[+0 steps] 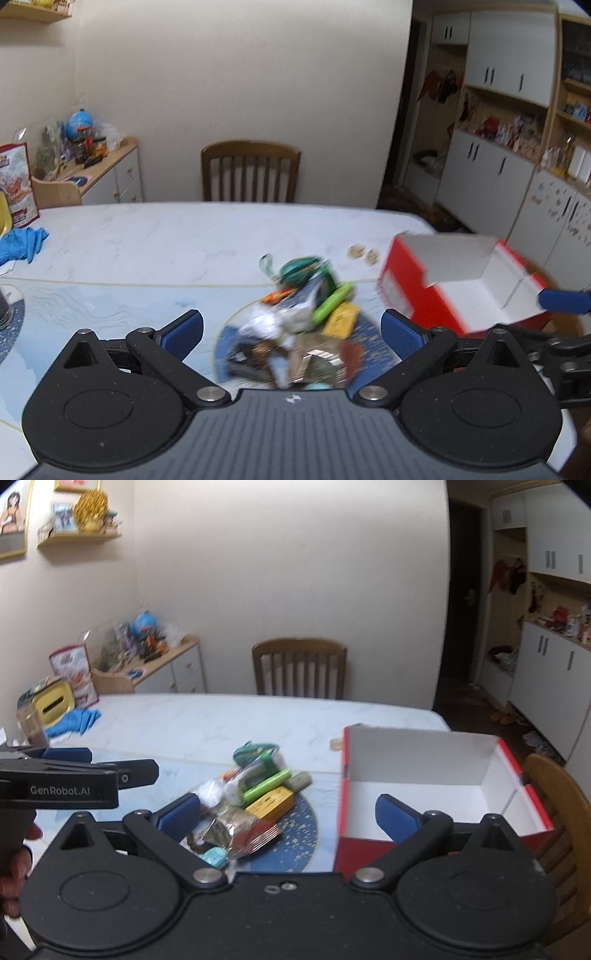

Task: Organize objects
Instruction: 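Move both tools toward the item pile beside the red box, then grasp the cartoon face plush with the right tool while the left tool grasps the brown bead bracelet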

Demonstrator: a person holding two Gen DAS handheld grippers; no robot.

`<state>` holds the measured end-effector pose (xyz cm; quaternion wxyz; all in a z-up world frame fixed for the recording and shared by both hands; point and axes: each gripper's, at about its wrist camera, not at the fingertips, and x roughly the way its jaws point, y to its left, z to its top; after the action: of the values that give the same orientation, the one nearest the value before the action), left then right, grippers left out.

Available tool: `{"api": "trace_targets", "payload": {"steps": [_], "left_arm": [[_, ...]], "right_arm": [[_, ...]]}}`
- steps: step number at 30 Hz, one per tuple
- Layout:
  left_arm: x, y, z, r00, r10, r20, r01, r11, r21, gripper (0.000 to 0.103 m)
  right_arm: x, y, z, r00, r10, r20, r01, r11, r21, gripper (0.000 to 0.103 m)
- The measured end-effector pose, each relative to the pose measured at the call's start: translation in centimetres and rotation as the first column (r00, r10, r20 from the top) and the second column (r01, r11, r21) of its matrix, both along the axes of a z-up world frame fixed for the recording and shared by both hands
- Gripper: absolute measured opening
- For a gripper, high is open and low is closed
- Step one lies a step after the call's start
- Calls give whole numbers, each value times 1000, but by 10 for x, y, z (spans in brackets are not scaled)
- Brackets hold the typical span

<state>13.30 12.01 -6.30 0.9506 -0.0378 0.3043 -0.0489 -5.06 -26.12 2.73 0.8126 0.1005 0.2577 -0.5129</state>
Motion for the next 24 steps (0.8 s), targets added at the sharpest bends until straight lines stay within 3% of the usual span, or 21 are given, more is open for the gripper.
{"api": "trace_targets", "payload": {"steps": [4,13,17,24], "left_arm": [[18,19,-27,997,4,-72,-4,1000,2,103],[50,34,-68,991,-37,-127,42,998,42,103],[60,36,-84,979,-76,-191,81,997,16,103],[67,31,-97,970,-102,-219,103,995,-10,102]], "right_arm": [[14,-6,-18,998,31,-55,-30,999,28,98],[27,-22,-58,989,37,-143,-21,994,112,91],[31,-25,-75,982,42,-183,-15,989,144,87],[34,-35,-100,976,39,-214,8,977,214,81]]}}
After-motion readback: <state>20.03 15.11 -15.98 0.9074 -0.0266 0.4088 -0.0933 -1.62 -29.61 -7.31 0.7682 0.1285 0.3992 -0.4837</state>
